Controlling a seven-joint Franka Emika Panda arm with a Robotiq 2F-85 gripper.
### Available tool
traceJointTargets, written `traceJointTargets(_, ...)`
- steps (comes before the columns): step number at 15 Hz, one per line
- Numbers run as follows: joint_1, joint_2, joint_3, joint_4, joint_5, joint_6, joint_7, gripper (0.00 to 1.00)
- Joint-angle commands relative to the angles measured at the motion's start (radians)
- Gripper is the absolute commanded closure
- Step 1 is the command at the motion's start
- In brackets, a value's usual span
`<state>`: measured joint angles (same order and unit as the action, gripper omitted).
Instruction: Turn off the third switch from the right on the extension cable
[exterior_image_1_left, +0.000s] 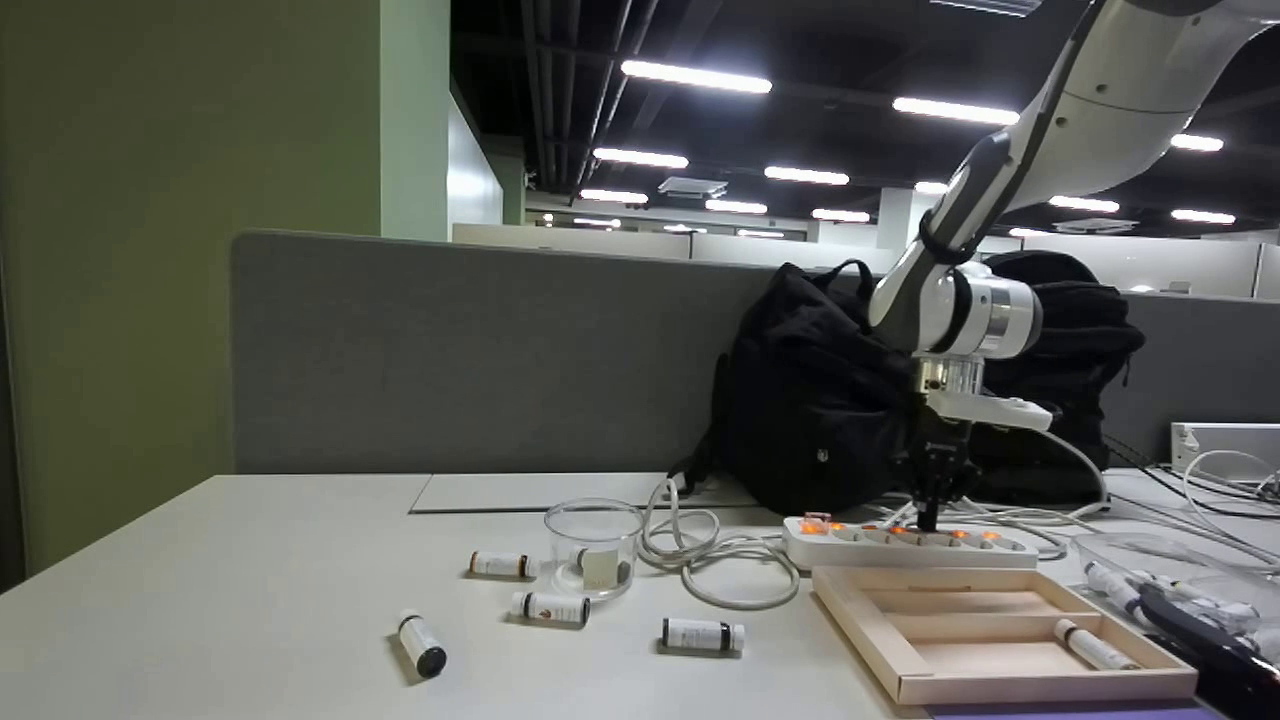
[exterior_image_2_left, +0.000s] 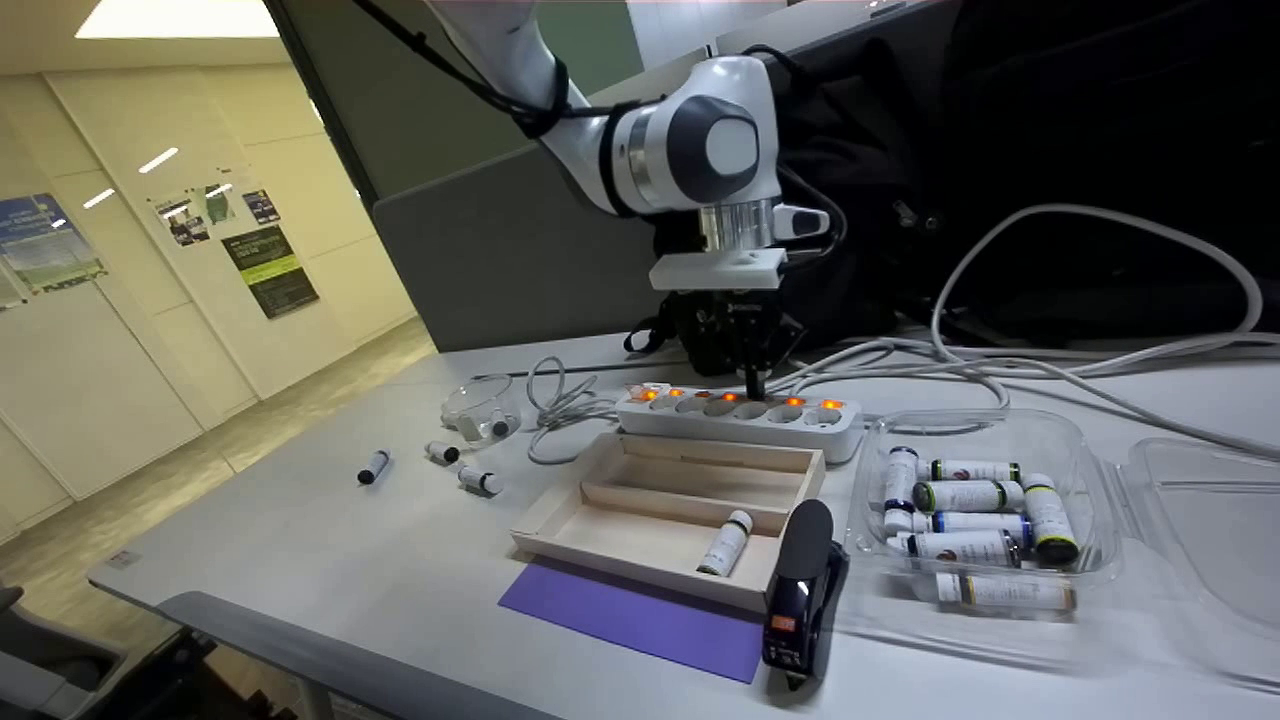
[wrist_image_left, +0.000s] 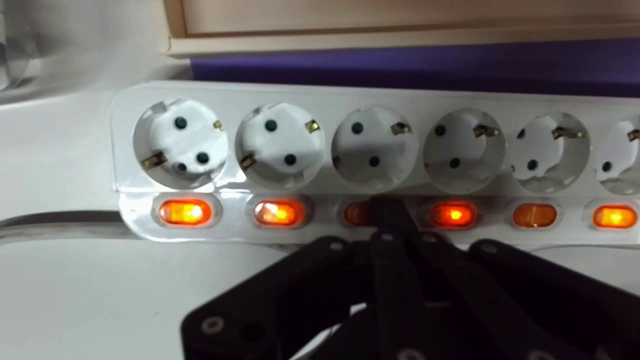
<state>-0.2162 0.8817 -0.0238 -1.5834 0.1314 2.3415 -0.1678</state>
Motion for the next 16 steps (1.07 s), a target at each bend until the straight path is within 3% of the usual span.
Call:
traceJointTargets(1,0.055,0.031,-0.035,0.017,-0.086,-0.004,0.026,1.00)
traceJointTargets(8,0.115,-0.071,-0.051,0.048,-0.171,-0.040,0.042,1.00)
traceJointTargets(9,0.118,-0.101,-0.048,0.057,-0.172,-0.056,0.042,0.74)
traceJointTargets(11,0.113,-0.146,-0.039,0.087,-0.163,-0.106,0.029,0.68)
traceJointTargets(16,0.084,-0.214,-0.021,0.199,-0.132,-0.377,-0.013,0.34)
